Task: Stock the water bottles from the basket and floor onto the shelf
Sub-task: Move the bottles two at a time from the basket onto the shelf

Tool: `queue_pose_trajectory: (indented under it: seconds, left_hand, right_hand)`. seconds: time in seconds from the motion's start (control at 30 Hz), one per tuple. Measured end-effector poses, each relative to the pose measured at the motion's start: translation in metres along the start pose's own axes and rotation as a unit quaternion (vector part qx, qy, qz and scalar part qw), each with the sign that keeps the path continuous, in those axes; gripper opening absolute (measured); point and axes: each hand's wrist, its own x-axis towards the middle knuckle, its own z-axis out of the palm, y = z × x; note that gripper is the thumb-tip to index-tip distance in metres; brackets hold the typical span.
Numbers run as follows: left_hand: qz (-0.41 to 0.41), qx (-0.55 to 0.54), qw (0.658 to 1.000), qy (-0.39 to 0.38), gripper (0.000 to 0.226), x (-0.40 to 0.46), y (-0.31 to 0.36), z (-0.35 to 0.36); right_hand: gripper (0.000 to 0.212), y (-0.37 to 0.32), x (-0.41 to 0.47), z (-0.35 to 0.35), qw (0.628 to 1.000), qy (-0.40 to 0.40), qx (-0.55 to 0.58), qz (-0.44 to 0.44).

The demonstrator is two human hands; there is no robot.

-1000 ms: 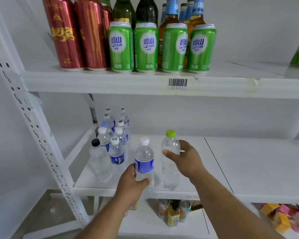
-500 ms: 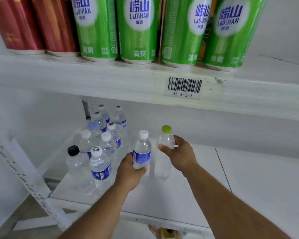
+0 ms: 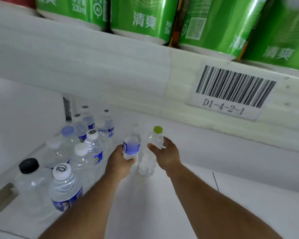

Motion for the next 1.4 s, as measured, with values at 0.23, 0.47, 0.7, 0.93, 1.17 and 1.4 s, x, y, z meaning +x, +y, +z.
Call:
queue_pose_trajectory:
  seconds: [0.23,0.47,0.7,0.93,1.17,1.4]
  left_hand:
    - [0.016,0.023,1.0,-0.008,0.041,0.036,-0.004,0.009]
    - [-0.012,0.04,0.999,-0.021,0.062,0.045,-0.009,0.015]
    - [-0.055,0.056,0.997,-0.025,0.09,0.009,0.002,0.013]
    - [0.036,0.222,0.964,-0.145,0.073,-0.064,0.033,-0.028]
    - [0.146,0.384,0.877,-0.248,0.069,-0.152,0.051,-0.101]
    - [0.146,0.422,0.85,-0.279,0.072,-0.217,0.044,-0.15]
  right_hand:
    - [0.042,-0.002,0.023,0.003,1.0,0.008,-0.014,0.004]
    - [0.046,-0.005,0.025,0.003,0.994,-0.088,-0.063,0.01]
    - [0.048,-0.009,-0.005,-0.005,0.993,-0.046,-0.08,0.078]
    - [0.063,-0.011,-0.092,-0.008,0.97,-0.086,-0.212,0.079]
    - [0.069,-0.031,-0.204,0.009,0.919,-0.11,-0.379,-0.001]
    - [0.077,-0.044,-0.282,0.019,0.896,-0.125,-0.425,-0.013]
